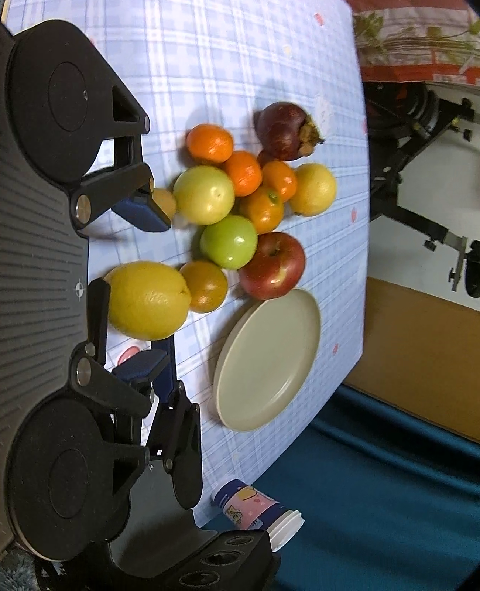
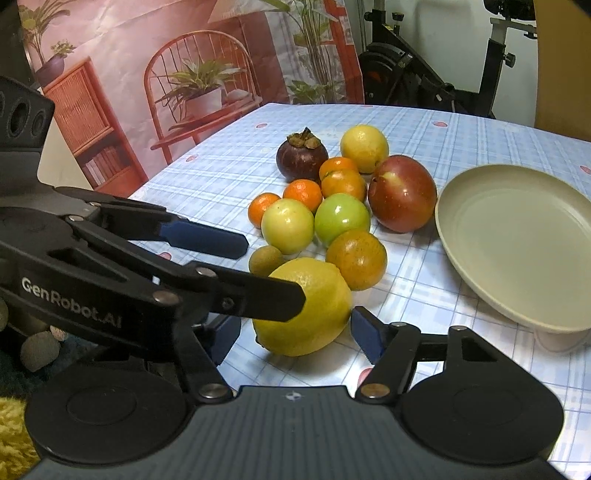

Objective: Organize fruits
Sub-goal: 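Close the left gripper around the large yellow lemon and lift it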

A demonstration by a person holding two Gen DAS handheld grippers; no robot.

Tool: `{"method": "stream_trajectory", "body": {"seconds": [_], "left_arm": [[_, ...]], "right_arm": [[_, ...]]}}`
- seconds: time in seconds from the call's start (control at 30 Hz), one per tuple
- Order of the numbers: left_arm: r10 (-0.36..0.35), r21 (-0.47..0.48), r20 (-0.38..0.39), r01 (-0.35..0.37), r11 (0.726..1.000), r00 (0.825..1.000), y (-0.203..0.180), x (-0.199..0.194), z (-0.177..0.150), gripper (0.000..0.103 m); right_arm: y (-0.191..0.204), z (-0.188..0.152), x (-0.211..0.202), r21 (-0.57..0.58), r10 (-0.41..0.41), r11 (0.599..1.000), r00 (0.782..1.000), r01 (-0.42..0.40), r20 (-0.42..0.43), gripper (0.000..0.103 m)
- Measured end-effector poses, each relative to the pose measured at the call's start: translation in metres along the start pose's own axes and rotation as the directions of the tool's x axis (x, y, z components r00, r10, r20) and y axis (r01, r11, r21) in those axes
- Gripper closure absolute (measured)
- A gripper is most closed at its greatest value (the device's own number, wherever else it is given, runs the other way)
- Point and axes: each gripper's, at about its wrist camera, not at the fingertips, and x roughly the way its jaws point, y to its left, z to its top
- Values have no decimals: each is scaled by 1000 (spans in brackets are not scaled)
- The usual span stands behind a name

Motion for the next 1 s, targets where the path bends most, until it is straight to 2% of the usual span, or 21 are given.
{"method": "stream_trajectory", "body": {"seconds": [0.1,0.2,0.4,0.5,0.77,0.9,1.0], "left_arm": [[-24,-33,-18,24,999,1000,4,6,1,35],[-44,-54,-31,43,998,999,7,10,1,41],[-64,-95,-54,59,994,997,13,20,1,40],[-80,-98,-51,74,992,996,13,21,1,45],[-72,-75,-47,68,995,996,9,20,0,46],[-53,-2,-39,53,999,998,-2,15,6,46],[-64,32,-18,64,997,998,-8,9,13,46]], "right_arm": [[0,-1,1,0,-1,1000,1000,1,-3,36],[-1,-1,2,5,2,1000,1000,-2,-4,38],[-1,-1,4,7,5,1000,1000,-5,-13,39],[-1,-1,6,9,1,1000,1000,-1,-16,39],[-2,-1,12,9,-1,1000,999,2,-40,42],[2,1,9,-11,-26,1000,999,26,-34,42],[2,4,-1,-13,-48,999,999,48,1,42]]}}
